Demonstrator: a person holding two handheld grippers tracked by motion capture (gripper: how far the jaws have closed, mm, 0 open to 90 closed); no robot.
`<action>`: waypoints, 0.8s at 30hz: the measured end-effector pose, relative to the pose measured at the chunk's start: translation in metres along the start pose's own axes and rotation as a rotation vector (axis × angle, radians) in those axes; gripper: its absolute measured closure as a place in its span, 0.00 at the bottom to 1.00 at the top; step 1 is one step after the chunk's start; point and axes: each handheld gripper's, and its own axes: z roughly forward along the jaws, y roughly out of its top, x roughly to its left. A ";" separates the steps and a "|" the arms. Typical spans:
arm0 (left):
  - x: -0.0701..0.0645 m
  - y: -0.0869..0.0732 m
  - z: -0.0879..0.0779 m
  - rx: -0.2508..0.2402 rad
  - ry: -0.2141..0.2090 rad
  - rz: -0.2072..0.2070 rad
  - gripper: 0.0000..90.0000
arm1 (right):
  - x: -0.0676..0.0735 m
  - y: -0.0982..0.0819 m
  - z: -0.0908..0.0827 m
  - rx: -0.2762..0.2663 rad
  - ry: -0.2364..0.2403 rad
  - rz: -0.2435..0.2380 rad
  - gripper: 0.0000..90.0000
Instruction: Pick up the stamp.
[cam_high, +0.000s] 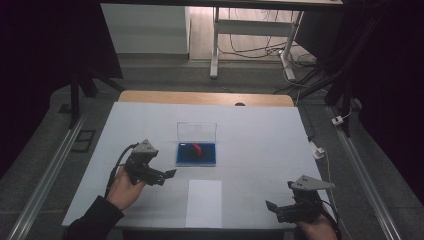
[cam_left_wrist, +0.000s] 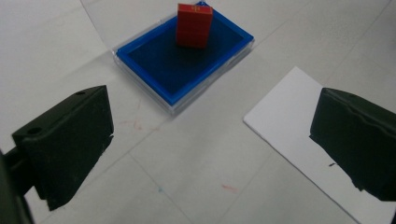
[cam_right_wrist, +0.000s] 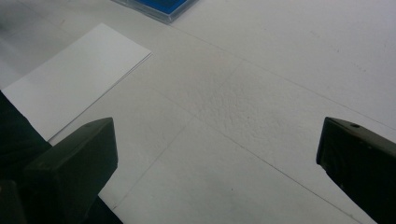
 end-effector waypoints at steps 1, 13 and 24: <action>0.000 0.002 0.002 0.000 0.002 0.002 0.00 | 0.000 0.000 0.000 0.000 0.000 0.000 0.00; 0.004 0.023 0.028 0.001 0.012 0.032 0.00 | 0.000 0.000 0.000 0.001 0.004 -0.001 0.00; 0.007 0.041 0.061 0.033 0.025 0.076 0.00 | 0.000 0.000 0.000 0.003 0.007 -0.005 0.00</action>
